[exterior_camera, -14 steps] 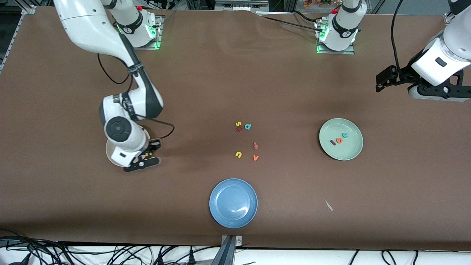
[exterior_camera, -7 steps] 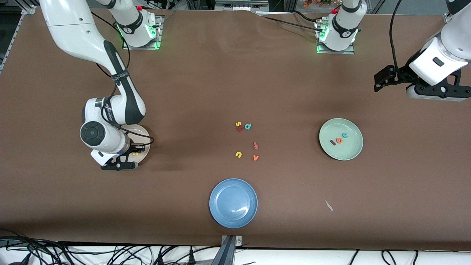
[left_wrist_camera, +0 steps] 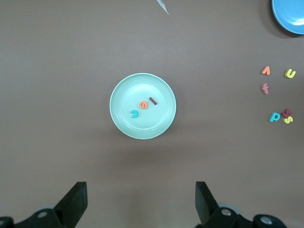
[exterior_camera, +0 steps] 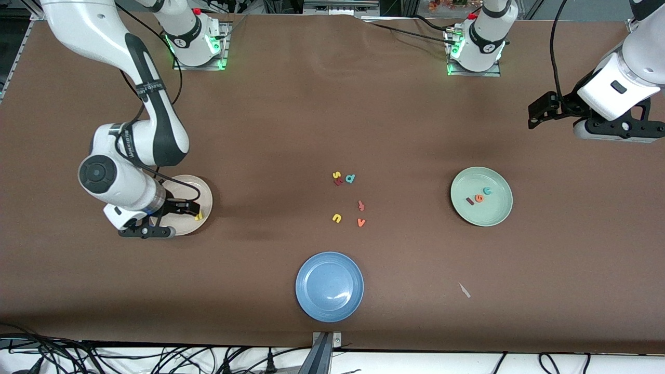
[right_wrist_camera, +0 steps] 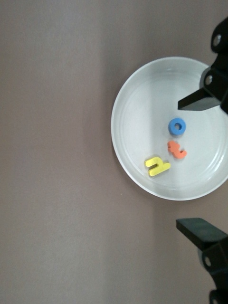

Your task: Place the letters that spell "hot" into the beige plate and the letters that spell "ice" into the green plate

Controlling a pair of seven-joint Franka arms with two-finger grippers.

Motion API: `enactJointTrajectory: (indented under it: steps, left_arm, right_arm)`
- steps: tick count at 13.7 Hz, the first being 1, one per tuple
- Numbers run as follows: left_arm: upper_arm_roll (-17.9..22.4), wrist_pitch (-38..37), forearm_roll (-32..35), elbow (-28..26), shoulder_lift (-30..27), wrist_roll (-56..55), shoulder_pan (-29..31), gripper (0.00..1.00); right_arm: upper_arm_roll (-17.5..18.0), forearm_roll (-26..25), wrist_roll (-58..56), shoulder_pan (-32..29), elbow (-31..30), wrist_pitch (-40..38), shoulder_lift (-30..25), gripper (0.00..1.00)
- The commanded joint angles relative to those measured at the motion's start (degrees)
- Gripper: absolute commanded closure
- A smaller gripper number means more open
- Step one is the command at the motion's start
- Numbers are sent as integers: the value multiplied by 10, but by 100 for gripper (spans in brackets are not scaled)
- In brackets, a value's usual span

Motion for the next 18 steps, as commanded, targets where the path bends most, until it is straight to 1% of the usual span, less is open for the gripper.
enactJointTrajectory:
  steps: [1,3,6,8,10,11,13,18]
  left_arm:
    - [3,-9,1,7,0,4,-3,0]
    - [3,-10,1,7,0,4,-3,0]
    - [3,-10,1,8,0,4,-3,0]
    - [3,-10,1,7,0,4,-3,0]
    - [3,-10,1,7,0,3,-3,0]
    - [3,-10,1,8,0,3,-3,0]
    - [3,-10,1,7,0,3,-3,0]
    - [3,-10,0,8,0,3,-3,0]
  right_arm:
    - [18,6,0,-34,-24,-47,-52,0]
    - [36,0,1,-56,-24,-98,-90,0]
    - [68,-60,-1,-92,-18,-189,-146,0]
    - [74,-66,-2,-95,14,-263,-170,0]
    - [76,-66,-3,-99,44,-316,-190,0]
    - [81,-65,-3,-105,51,-329,-202,0]
    - [88,-62,-4,-116,55,-332,-219,0]
    - [88,-55,-5,-118,63,-287,-234,0]
